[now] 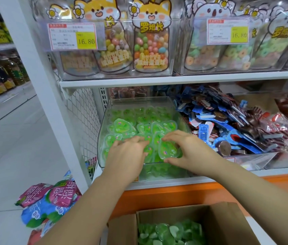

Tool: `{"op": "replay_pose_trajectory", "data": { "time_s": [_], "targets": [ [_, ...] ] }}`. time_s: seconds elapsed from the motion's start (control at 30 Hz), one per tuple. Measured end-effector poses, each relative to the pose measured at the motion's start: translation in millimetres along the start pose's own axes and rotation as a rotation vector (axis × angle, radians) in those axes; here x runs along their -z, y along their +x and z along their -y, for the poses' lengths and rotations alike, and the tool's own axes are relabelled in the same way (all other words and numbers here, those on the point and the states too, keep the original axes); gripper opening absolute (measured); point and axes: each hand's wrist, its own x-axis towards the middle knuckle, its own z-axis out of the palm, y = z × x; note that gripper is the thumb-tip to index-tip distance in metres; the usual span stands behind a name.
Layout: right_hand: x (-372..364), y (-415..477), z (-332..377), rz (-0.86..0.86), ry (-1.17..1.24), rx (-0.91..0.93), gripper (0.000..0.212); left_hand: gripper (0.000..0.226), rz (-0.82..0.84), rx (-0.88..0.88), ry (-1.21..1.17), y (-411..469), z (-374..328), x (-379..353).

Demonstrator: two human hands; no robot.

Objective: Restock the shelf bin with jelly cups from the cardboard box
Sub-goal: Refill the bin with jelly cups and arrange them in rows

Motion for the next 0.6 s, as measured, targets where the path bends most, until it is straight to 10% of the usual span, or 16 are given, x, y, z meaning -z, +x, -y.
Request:
{"op": "replay_pose_trajectory", "data": {
  "time_s": [0.6],
  "targets": [
    [-18, 1, 6, 0.063, -0.152, -0.029, 0.064, 0.040, 0.051, -0.036, 0.084, -5, 6, -9]
  ]
}}
